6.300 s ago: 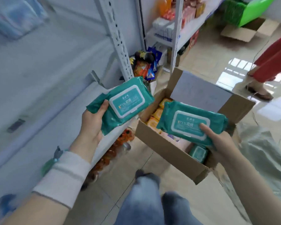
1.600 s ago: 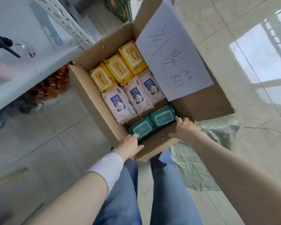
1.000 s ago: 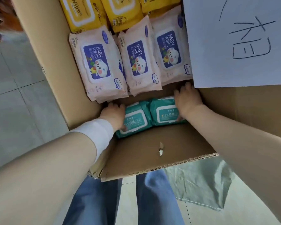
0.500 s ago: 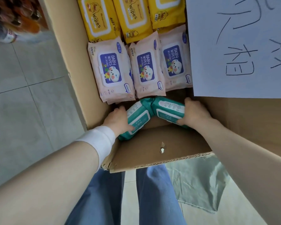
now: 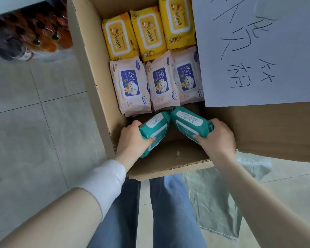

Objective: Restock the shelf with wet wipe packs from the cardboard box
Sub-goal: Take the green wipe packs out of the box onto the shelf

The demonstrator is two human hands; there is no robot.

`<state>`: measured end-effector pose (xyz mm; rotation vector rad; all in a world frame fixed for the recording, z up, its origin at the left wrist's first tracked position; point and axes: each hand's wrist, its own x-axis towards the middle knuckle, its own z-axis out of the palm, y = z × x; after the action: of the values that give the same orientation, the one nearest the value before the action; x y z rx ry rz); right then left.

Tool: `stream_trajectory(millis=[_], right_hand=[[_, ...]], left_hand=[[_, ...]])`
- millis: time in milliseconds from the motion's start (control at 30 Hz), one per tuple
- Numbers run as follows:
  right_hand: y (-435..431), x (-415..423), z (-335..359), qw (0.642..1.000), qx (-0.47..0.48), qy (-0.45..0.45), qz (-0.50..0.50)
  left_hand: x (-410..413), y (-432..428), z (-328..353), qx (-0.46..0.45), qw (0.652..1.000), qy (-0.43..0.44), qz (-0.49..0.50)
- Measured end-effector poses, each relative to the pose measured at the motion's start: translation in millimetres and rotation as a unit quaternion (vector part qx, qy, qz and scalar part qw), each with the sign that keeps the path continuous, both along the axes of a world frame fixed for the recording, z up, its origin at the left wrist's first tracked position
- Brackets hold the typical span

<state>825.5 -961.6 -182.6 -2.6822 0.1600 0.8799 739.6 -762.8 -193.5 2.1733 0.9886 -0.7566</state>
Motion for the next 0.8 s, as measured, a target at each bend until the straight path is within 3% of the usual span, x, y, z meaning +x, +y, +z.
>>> stream_trajectory(millis=[200,300,433,600,700,800], right_hand=[[-6.9,-14.2,83.4,0.976,0.148,-0.026,-0.16],[-0.2,-24.4,135.9,0.918,0.292,0.021,-0.266],[35.1,-47.1,201.0,0.838,0.422,0.062,-0.34],[128.1,-78.8,273.5,0.756,0.557,0.122,-0.321],[204.4,-95.3,315.8,0.73,0.614,0.12,-0.275],[286.3,-106.9,354.3,0.711,0.647,0.139,-0.24]], left_hand=[[-25.4,29.7,90.2,-0.036,0.986,-0.135,0.091],[-40.6,64.3,148.4,-0.112,0.959,-0.197,0.17],[-63.2,122.3,218.6,-0.193,0.881,-0.296,0.315],[-98.9,232.2,298.2,-0.26,0.792,-0.376,0.406],[-122.0,319.2,354.8,-0.282,0.773,-0.416,0.388],[-143.9,402.2,405.2,-0.249,0.752,-0.481,0.376]])
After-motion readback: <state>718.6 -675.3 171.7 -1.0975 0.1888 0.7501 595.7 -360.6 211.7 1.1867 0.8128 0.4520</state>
